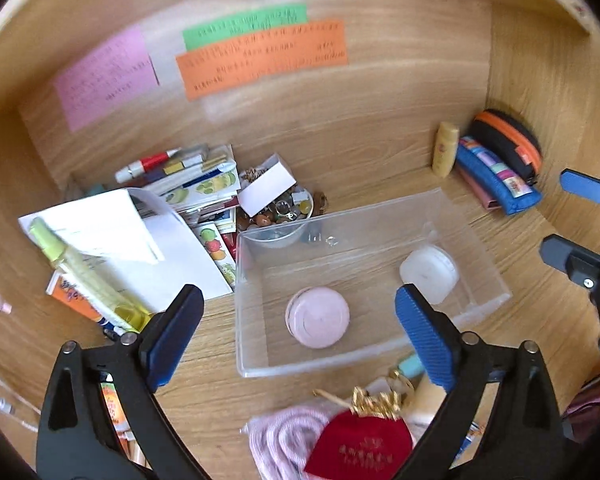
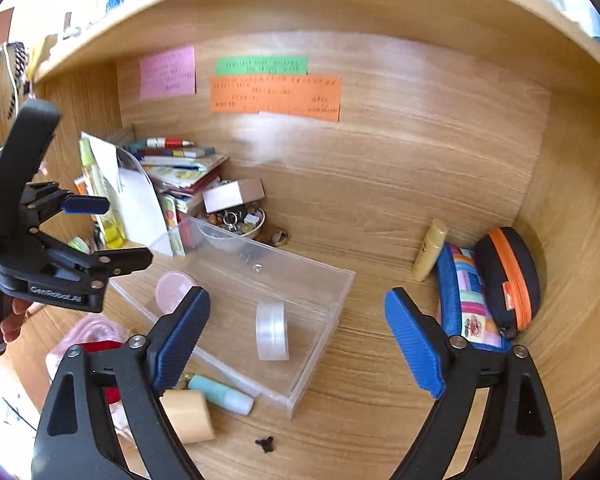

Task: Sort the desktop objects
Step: 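Withdraw both open tools from the clear box, then grasp the large cream-coloured jar with the right tool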

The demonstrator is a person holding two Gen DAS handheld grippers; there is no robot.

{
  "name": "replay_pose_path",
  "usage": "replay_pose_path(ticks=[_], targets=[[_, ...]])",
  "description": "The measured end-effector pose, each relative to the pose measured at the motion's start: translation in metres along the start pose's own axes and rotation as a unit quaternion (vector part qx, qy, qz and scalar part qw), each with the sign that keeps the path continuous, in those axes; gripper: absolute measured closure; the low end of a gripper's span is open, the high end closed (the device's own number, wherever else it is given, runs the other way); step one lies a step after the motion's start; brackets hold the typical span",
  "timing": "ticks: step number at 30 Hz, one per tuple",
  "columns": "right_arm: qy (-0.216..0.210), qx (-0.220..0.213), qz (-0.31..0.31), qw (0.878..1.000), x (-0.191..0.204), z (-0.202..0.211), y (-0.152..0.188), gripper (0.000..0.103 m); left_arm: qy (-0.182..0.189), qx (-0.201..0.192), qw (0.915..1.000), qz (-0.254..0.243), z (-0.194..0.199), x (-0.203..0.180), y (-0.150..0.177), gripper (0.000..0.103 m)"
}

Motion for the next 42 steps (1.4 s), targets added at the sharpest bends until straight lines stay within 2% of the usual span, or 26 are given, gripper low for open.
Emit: replay_pose_path(ticks=[9, 13, 19, 24, 28, 32, 36, 42], targets=[[0.015, -0.029, 0.013, 0.999, 0.005, 0.04, 0.026, 0.007, -0.002, -0.037, 0.999, -0.024, 0.046, -0.022, 0.031, 0.004], [0.01, -0.03, 0.007, 0.999, 0.004, 0.052, 0.042, 0.007, 0.011, -0.05, 0.9986, -0.008, 0.062, -0.023, 0.046, 0.003], [0.016, -0.007, 0.002, 1.0, 0.005, 0.049, 0.072, 0.007, 0.008, -0.068, 0.9972, 0.03, 0.073, -0.006, 0.068, 0.002], [0.005, 0.013, -0.001, 1.0, 0.014, 0.045, 0.096, 0.007, -0.019, -0.053, 0.9969, 0.055, 0.061, 0.009, 0.096, 0.002], [-0.024, 0.037, -0.008, 0.999, 0.026, 0.034, 0.112, 0.007, -0.017, -0.038, 0.9972, 0.063, 0.048, 0.006, 0.117, 0.002], [-0.051, 0.068, 0.001, 0.996, 0.049, 0.016, 0.126, 0.007, -0.004, -0.024, 0.9981, 0.057, 0.035, -0.005, 0.133, 0.002], [-0.082, 0.076, 0.02, 0.994, 0.074, 0.005, 0.13, 0.007, 0.017, -0.005, 0.9987, 0.047, 0.023, -0.019, 0.146, 0.002], [-0.1, 0.101, 0.056, 0.988, 0.098, -0.02, 0.134, 0.007, 0.038, -0.002, 0.9982, 0.046, 0.019, -0.023, 0.145, 0.002]])
Point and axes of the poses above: each gripper's, at about its wrist camera, not at the fingertips, and z roughly against the way its jaws point, x to its left, y to its underside, the point moved 9 cm from there along -z, roughly the way its jaws point, and after that the axes turned 9 degrees about y, right-handed, at the moved point
